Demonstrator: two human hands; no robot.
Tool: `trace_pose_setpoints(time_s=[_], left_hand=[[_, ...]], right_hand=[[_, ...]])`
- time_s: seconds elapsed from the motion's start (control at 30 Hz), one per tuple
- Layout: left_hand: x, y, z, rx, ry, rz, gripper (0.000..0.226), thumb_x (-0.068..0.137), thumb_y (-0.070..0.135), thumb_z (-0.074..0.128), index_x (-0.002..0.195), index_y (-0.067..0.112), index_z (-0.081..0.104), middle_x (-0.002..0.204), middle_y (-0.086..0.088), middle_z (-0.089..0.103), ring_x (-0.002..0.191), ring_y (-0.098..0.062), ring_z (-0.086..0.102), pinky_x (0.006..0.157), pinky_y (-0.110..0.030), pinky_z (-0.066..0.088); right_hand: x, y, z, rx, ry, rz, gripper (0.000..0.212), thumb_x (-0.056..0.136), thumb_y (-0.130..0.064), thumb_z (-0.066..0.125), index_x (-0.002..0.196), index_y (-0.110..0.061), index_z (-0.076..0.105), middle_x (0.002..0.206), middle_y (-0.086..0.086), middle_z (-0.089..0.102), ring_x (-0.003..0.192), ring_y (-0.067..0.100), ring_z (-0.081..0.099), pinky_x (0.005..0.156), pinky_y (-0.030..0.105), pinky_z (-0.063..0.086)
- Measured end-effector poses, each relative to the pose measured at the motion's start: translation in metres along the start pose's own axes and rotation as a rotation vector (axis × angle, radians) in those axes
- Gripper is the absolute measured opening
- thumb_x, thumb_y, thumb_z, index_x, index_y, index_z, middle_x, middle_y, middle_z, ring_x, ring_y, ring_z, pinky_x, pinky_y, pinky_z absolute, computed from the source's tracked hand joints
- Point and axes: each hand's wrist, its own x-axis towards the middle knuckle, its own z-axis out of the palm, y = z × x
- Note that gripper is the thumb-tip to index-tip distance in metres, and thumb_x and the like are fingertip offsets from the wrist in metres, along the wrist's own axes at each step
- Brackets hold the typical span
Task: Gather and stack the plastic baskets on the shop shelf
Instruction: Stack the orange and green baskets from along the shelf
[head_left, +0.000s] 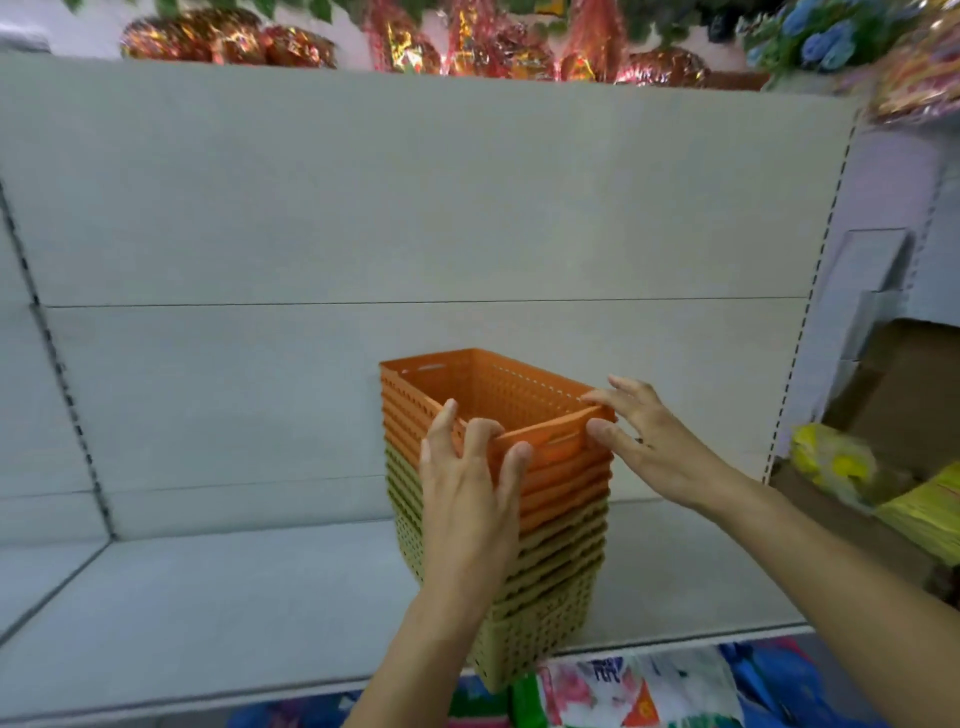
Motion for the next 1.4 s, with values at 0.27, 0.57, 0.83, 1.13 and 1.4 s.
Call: trace_pose_setpoints(time_s=[0.27, 0.57, 0.83, 1.13, 1.4], left_hand=[[0.014, -0.014, -0.013, -0.167, -0.033, 0.021, 0.020, 0.088, 0.051, 0.054, 0.092, 0.031, 0.055, 0.149, 0.007, 0.031, 0.138, -0.002, 0.026, 0.107, -0.036, 0.037], [0.019, -0.029, -0.006, -0.359, -0.166, -0.052, 0.057, 0.081, 0.030, 0.073, 0.120, 0.051, 0.036, 0.123, -0.002, 0.055, 0.104, -0.019, 0.064, 0.081, -0.046, 0.059], [0.028, -0.008, 0.018, -0.403, -0.188, 0.020, 0.049, 0.084, 0.022, 0.071, 0.116, 0.042, 0.040, 0.112, 0.000, 0.059, 0.095, -0.019, 0.067, 0.072, -0.044, 0.062], [0.022, 0.052, 0.124, -0.491, -0.199, -0.006, 0.047, 0.084, 0.021, 0.072, 0.114, 0.038, 0.041, 0.113, -0.005, 0.059, 0.094, -0.023, 0.068, 0.070, -0.046, 0.062], [0.025, 0.134, 0.250, -0.524, -0.259, -0.006, 0.046, 0.084, 0.020, 0.069, 0.114, 0.037, 0.039, 0.108, -0.013, 0.060, 0.096, -0.032, 0.067, 0.074, -0.052, 0.060]], right_hand=[[-0.014, -0.006, 0.015, 0.088, 0.220, -0.070, 0.015, 0.090, -0.048, 0.051, 0.093, -0.034, 0.053, 0.100, -0.005, 0.054, 0.092, 0.014, 0.056, 0.082, 0.034, 0.048], [-0.029, -0.004, 0.020, 0.381, 0.179, 0.000, 0.045, 0.075, -0.027, 0.078, 0.104, -0.040, 0.046, 0.107, -0.013, 0.060, 0.098, 0.008, 0.062, 0.076, 0.027, 0.054], [-0.039, 0.020, 0.002, 0.373, 0.274, 0.004, 0.042, 0.073, -0.029, 0.079, 0.097, -0.035, 0.046, 0.096, -0.005, 0.064, 0.091, 0.016, 0.066, 0.071, 0.035, 0.059], [-0.060, 0.103, -0.077, 0.269, 0.278, 0.042, 0.042, 0.072, -0.026, 0.080, 0.098, -0.032, 0.047, 0.097, -0.009, 0.063, 0.088, 0.008, 0.063, 0.064, 0.022, 0.053], [-0.083, 0.215, -0.165, 0.233, 0.297, 0.113, 0.042, 0.073, -0.024, 0.080, 0.099, -0.028, 0.047, 0.097, -0.007, 0.061, 0.090, 0.017, 0.062, 0.072, 0.034, 0.054]])
